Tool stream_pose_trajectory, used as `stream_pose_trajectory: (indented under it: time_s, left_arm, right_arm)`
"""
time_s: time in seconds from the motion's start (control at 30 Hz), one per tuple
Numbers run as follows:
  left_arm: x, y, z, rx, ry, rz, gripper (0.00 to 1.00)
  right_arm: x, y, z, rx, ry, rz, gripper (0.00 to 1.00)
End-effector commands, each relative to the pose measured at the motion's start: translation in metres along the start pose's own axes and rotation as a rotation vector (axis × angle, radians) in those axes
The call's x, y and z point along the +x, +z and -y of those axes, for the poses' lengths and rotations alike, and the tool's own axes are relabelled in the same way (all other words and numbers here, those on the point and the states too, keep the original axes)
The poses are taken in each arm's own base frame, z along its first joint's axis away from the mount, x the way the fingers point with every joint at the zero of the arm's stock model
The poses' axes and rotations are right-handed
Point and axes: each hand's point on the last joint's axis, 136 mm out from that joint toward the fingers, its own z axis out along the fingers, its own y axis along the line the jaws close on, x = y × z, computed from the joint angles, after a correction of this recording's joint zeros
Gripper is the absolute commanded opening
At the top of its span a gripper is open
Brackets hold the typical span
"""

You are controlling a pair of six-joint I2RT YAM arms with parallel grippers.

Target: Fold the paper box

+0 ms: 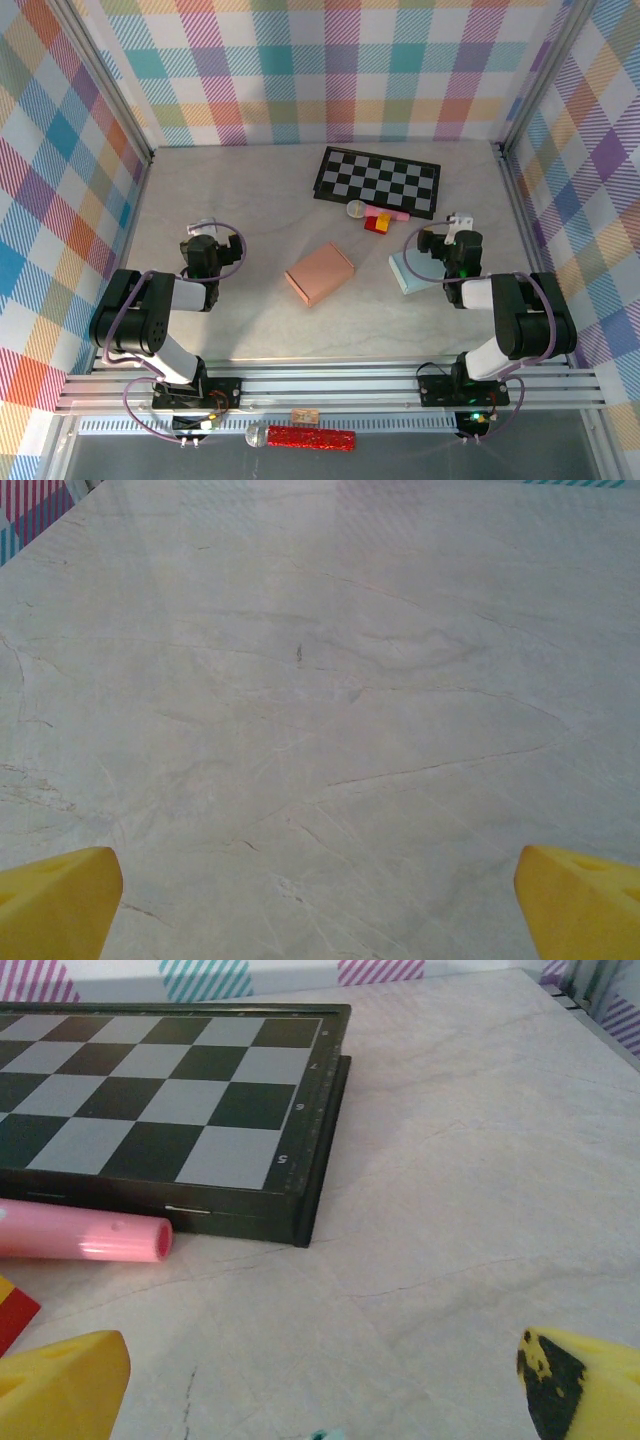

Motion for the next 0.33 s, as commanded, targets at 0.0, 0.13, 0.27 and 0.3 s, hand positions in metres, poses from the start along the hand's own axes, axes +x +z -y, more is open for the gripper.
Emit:
stream_pose_trajectory:
  time_s: [0.0,0.13,0.27,0.3]
  left_arm:
    - [-0.0131,0.0002,0.0008,-0.001,-0.016,0.049,1.00]
    - [-0.0138,0.0003,0.0003,-0.003,-0.017,0.051,1.00]
    - [-0.0132,0.0005,0.0007,-0.001,-0.017,0.049,1.00]
    - [-0.0138,0.0003,0.0005,-0.002,-0.018,0.051,1.00]
  right_arm:
    - [-0.0068,0.0023,-0.0028,-0.005,-0.018,0.024,0.99]
    - [-0.0072,0.0037,-0.0030,-0.006,-0.016,0.018,0.99]
    - [-0.0070,0.0018,-0.0023,-0.003,-0.017,0.026,0.99]
    - [-0.0085,-0.0027,-0.0019,-0.001,-0.016,0.057,0.99]
